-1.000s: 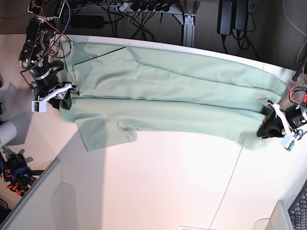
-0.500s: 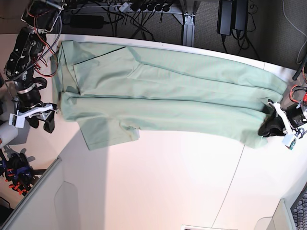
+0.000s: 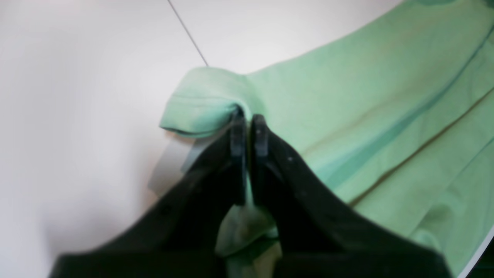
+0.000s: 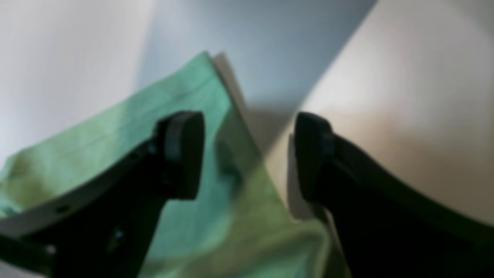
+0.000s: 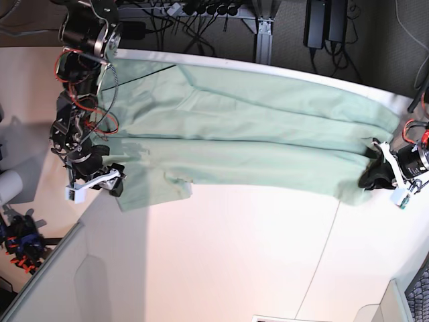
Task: Fold the T-shirt properly
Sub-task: 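Lay the folded hem onto the shoulders and adjust the grip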
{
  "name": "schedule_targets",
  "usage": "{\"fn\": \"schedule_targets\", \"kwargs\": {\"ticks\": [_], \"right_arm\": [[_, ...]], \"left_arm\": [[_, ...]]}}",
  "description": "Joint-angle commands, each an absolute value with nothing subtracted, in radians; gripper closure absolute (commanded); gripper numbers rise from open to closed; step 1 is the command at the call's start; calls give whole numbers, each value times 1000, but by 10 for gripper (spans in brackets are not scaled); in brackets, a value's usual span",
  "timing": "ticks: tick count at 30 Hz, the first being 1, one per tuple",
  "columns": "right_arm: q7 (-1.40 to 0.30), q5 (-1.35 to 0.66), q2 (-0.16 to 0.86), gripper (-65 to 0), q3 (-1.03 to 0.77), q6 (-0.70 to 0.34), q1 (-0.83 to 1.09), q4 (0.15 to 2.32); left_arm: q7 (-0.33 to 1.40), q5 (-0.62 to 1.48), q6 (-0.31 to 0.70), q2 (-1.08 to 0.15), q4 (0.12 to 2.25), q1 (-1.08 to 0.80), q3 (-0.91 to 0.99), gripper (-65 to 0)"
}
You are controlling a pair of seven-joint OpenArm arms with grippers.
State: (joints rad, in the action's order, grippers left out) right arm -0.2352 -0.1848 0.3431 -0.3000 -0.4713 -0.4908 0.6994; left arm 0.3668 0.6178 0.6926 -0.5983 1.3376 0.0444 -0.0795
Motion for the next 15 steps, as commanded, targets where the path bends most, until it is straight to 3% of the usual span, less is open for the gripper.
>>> {"fn": "schedule_targets", "kwargs": {"ticks": [1,12,13,15], "right_arm": [[-228,-186,360,-371,-291,-474,-518,702],[-228,-186,316,-362,-179,-475,-521,712],[-228,-186,311,-319,-171,-475,-521,712],[-228,-186,303,-157,-166,-475,-520,712]], "left_arm": [[345,633,698,-616,1354,61,-71,0],[345,659,698,-616,1354,61,-71,0],[345,659,698,-616,1354,61,-71,0],[345,659,698,-616,1354,61,-71,0]]}}
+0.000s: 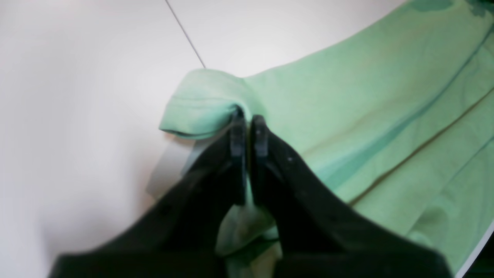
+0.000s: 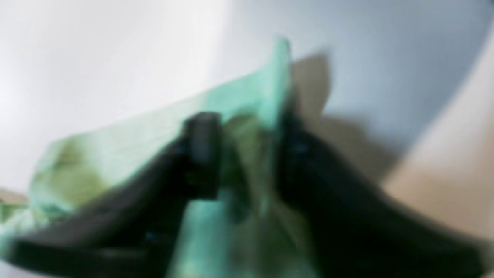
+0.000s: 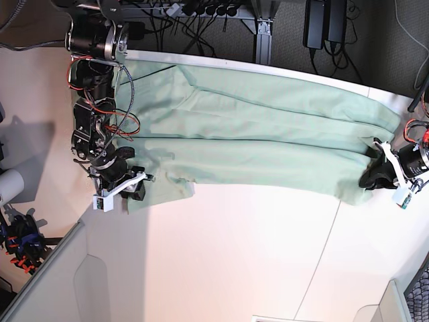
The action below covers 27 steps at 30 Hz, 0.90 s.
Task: Fold the T-shirt properly
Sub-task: 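Lay the folded hem onto the shoulders and adjust the grip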
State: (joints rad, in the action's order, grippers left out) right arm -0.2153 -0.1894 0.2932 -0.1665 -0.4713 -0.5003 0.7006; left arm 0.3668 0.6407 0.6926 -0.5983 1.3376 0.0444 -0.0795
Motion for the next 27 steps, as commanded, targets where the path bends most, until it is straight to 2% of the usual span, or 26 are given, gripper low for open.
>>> {"fn": "schedule_targets", "kwargs": {"ticks": [1,2,6,9,19,27], "right_arm": [[-228,-186,302,-56,-166,-475,-520,712],[-228,-187,302,0,-166,-475,-520,712],[-234,-187,308,0,-166,-476,-519,729],[-299,-200,310,0,-166,-476,-506,801],[-594,-346,361,0,-240,-476,-253,1383],[-649,-450,416,0,-345,-476,-35,1579]], "left_arm": [[345,659,698,-616,1354,61,-71,0],[345,659,698,-616,1354,61,-71,0],[347,663,698,-619,1354,64,-71,0],[380,696,698,-629,1357,69,-71,0],[516,808,698,-720,1516,33,-71,0],[544,818,698,-779,1601,-55,-71,0]]}}
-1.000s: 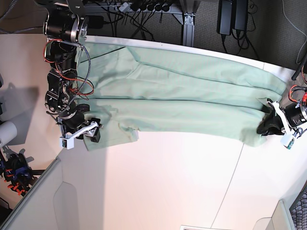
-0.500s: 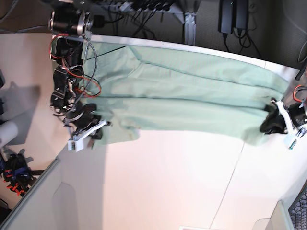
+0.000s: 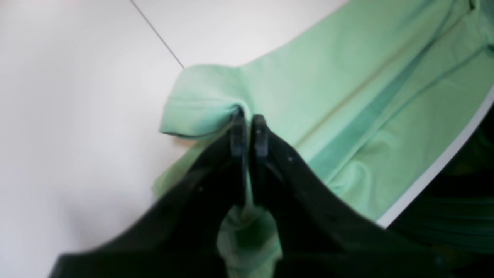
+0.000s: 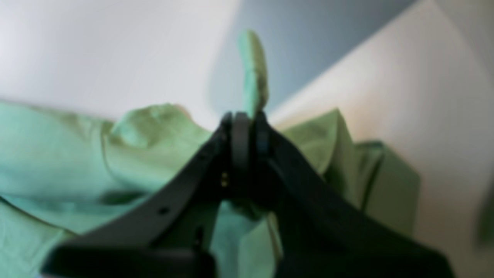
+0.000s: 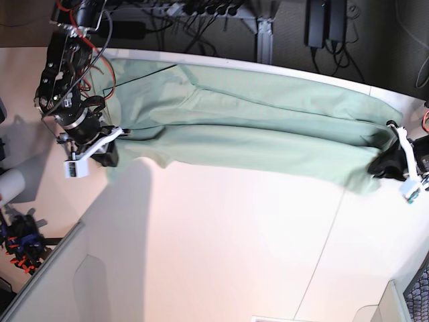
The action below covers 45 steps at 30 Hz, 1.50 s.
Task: Fold the T-shirt properly
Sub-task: 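Lay the folded hem onto the shoulders and adjust the grip, then hold the folded edges with both grippers and smooth the long strip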
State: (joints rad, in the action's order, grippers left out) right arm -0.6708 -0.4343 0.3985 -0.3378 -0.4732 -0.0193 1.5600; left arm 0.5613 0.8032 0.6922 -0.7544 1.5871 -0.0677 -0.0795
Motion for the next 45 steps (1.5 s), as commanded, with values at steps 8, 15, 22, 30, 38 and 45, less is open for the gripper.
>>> {"fn": "schedule_targets", "kwargs": {"ticks": [8,15,22,30,38,45], "right_arm": [[-686,-539,418,0,-466,-476,140,1709],[-690,-551,418,0,-499,-476,253,1774],[-691,-546,390,0,-499,-476,305,1776],[-688,-539,341,-425,-499,-476,308,1777],[-678,-538,309,-424,-499,-476,308,1777],[-678,-538,307,-424,-499,-476,308,1777]], "left_arm": [[578,819,698,-785,1600,-96,-71,-36],[578,819,698,-785,1600,-109,-71,-107],[576,820,698,-784,1600,-123,-71,-369],[598,720,552,-783,1595,-122,-71,-374],[632,715,469,-738,1537,-123,-71,-374],[654,739,463,-706,1498,-142,-71,-374]]}}
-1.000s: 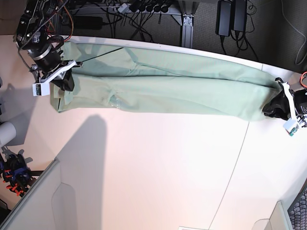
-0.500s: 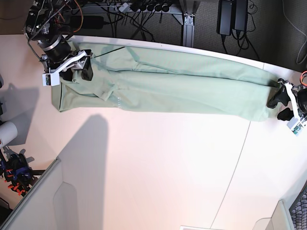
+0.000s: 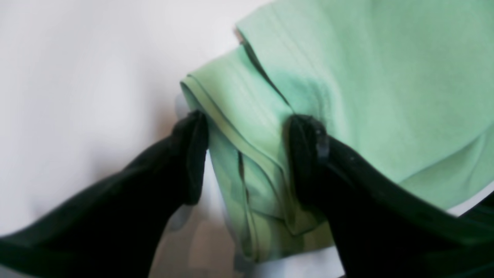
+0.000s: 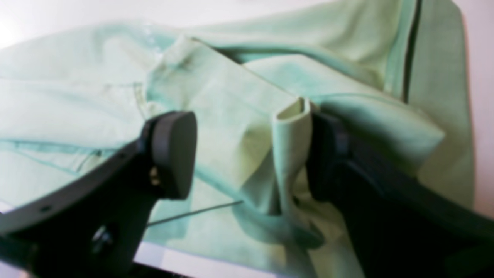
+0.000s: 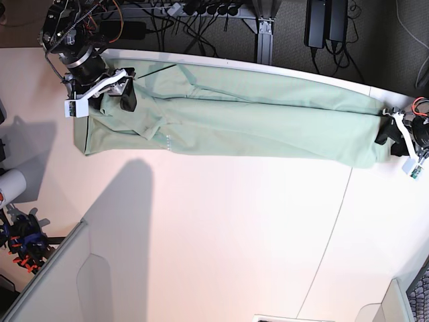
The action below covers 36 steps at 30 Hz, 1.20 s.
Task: Fold the T-shirt properly
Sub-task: 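Hold the folded edges with both grippers and smooth the long strip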
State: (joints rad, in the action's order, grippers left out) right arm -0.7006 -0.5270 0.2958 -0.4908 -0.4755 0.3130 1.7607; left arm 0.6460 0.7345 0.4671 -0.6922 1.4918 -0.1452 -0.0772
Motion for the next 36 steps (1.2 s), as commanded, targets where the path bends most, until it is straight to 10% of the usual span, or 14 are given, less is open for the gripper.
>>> {"fn": "schedule_targets", "kwargs": {"ticks": [1,36], "right_arm": [[-678,-538,307,-424,-499,-476,308,1777],[-678,-532,307,-424,-499,-476,309,1777]], "left_arm": [[656,743,459,-706,1498,-147,-71,-374],[694,827,476,-659,1521,-236,98,-374]]}}
